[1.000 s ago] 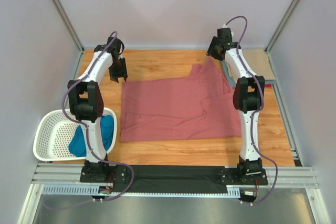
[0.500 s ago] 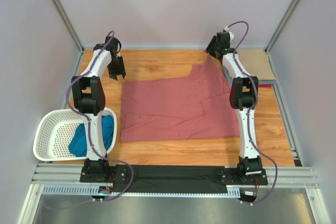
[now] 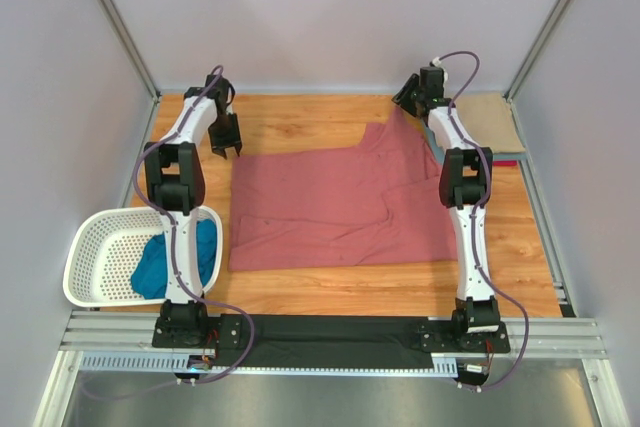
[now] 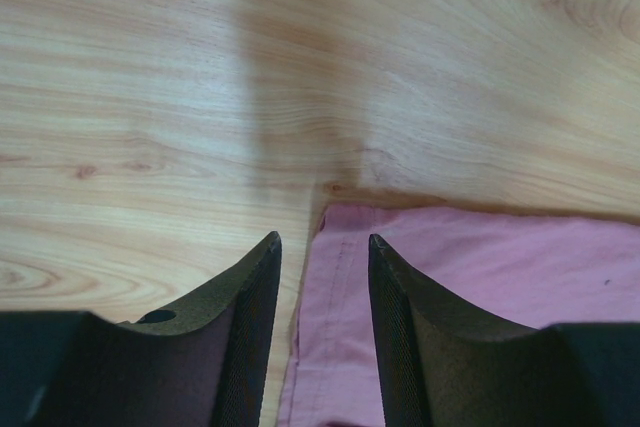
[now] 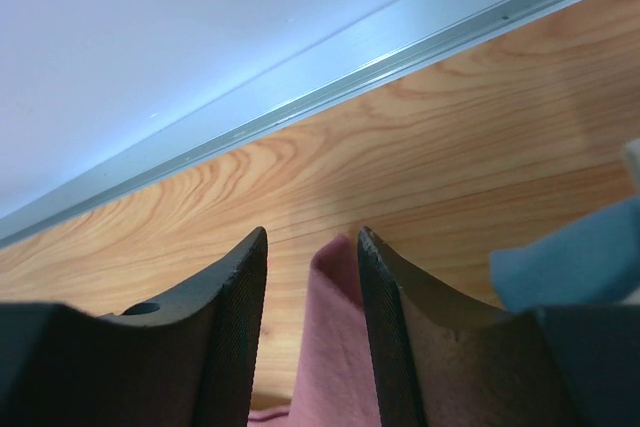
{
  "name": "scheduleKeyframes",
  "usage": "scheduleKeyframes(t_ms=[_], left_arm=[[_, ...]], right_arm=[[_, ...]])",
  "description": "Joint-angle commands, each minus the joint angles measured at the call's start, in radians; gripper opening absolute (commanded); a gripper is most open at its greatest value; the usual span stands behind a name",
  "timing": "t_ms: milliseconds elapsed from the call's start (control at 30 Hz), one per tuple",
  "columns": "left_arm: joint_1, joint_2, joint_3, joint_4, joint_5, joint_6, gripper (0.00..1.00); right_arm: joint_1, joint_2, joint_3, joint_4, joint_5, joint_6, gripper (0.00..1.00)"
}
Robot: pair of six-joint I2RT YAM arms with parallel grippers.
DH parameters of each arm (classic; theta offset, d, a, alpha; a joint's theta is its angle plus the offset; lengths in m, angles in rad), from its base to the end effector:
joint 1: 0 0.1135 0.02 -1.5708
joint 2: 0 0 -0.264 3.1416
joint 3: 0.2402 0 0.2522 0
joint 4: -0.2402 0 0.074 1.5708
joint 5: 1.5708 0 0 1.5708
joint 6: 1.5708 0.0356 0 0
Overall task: Fold and stack the t-shirts
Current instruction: Fold the tshirt
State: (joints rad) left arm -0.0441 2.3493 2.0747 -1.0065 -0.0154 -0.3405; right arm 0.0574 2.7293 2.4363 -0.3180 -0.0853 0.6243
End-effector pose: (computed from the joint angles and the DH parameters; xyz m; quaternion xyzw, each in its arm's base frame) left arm 0.4883 -0.0210 0.1878 -0.1472 0.9785 -0.0201 0.1431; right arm 0.6022 0.0376 0.1432 0.2290 0.8564 0.1898 0.4221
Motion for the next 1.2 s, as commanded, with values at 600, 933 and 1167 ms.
scheduleKeyframes(t_ms=[600,933,1167], left_arm=[[0.006,0.042,0.041,-0.046,0.017,0.12,0.46],[0.006,0.064,0.076,-0.04,0.037,0.141,0.3],[0.006,0.064,0.081,-0.037,0.054,0.141,0.0]], right_arm=[[-0.01,-0.037,-0.034,0.016,-0.182,-0.09,0.42],[-0.008,-0.031,-0.02,-0.009,-0.145,-0.14,0.43],[-0.01,-0.014,0.015,-0.032,-0.11,-0.123,0.36]])
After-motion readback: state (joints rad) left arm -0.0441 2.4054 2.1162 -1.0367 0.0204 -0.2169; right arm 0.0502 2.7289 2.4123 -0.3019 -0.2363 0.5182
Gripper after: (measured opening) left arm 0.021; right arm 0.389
